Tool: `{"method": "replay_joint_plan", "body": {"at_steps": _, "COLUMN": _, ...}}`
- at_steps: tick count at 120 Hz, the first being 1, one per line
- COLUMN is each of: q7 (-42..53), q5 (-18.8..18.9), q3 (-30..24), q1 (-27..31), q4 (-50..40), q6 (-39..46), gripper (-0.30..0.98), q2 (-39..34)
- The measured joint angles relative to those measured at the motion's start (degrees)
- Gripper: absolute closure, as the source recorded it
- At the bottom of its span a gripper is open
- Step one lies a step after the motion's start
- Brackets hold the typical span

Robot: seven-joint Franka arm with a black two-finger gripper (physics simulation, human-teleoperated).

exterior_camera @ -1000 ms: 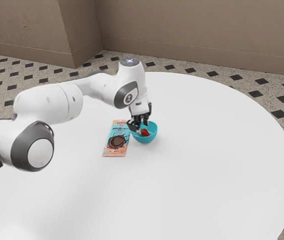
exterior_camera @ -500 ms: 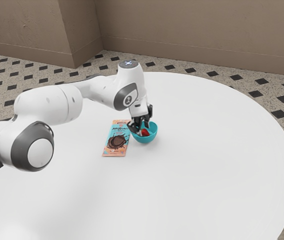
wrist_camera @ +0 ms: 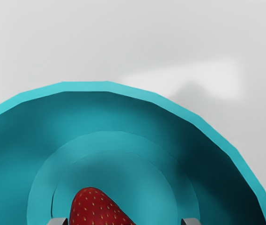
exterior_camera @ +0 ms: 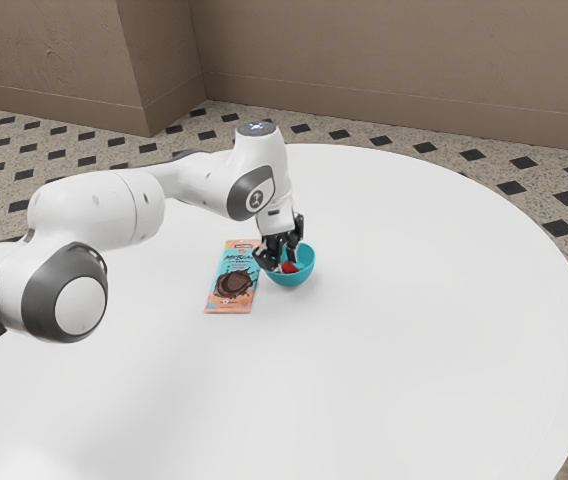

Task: Take strawberry from the bowl

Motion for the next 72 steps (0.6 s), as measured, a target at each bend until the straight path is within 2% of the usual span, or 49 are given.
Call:
{"method": "replay_joint_plan", "body": {"at_steps": 32, "q7": -0.22, "q5": -1.07, "q3": -0.48, "q1": 1.07, "q4": 0.03, "q6": -0.94, "gripper": 0.35, "q2": 0.08}}
{"method": "replay_joint_plan", "body": {"at_steps": 50, "q7": -0.43, "q5": -1.18, "q3": -1.01, "q1": 1.5, "q4": 0.43, "q6": -2.15, "gripper": 0.3, "q2": 0.49}}
{"method": "replay_joint_plan", "body": {"at_steps": 72, "q7": -0.61, "q5": -1.0, "q3": -1.05, "q1": 1.59, "q4": 1.15, "q6": -2.43, "gripper": 0.34, "q2": 0.63}}
